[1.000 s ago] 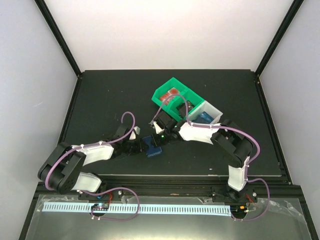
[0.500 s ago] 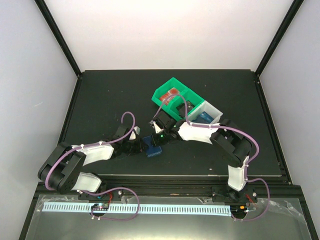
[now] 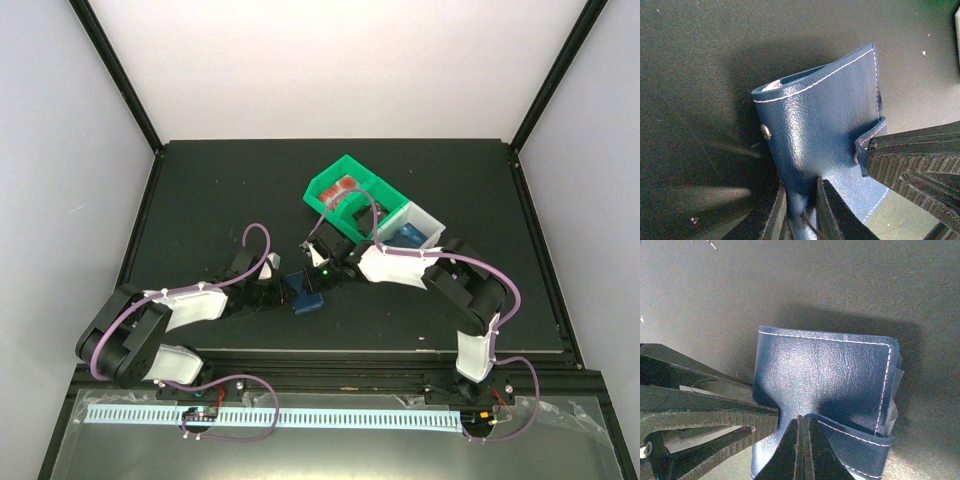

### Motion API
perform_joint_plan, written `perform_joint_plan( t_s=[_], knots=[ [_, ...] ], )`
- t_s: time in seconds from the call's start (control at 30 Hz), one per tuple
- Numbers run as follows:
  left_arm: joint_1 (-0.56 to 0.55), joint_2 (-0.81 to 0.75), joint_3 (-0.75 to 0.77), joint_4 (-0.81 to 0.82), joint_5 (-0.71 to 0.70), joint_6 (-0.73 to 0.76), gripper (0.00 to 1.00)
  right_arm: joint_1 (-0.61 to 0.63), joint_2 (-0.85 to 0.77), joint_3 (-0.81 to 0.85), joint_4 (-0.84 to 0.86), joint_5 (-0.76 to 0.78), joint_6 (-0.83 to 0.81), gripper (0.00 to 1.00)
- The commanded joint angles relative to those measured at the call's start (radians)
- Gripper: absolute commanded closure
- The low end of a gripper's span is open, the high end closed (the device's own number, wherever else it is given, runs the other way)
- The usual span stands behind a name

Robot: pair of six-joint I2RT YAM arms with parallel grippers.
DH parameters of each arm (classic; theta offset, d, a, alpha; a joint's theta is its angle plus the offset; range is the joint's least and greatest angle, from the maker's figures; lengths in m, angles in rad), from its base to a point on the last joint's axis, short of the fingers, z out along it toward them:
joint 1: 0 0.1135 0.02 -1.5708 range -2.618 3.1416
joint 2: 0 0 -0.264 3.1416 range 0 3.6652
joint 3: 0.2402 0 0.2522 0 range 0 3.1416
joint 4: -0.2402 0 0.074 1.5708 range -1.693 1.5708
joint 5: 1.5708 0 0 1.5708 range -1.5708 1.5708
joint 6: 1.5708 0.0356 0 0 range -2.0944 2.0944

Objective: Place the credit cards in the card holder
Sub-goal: Close the card holder at the center of the board.

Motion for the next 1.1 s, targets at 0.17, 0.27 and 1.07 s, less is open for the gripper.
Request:
perform_joint_plan(
  t_s=[0.17,0.27,1.07],
  knots=[
    [-0.004,0.033,-0.015,-0.119,-0.047,0.013,0.85,-0.021,-0.016,-0.02,-0.044,0.078,0.029,0.99],
    [-0.005,0.033,-0.015,-0.119,-0.047,0.013,0.85,-0.022,-0.036,-0.034,-0.027,0.086,0.035,0.99],
    [-0.005,0.034,-0.018,-0.116,-0.043,0.017,0.85,-0.025,-0.04,-0.055,0.065,-0.063,0.012,0.99]
  ],
)
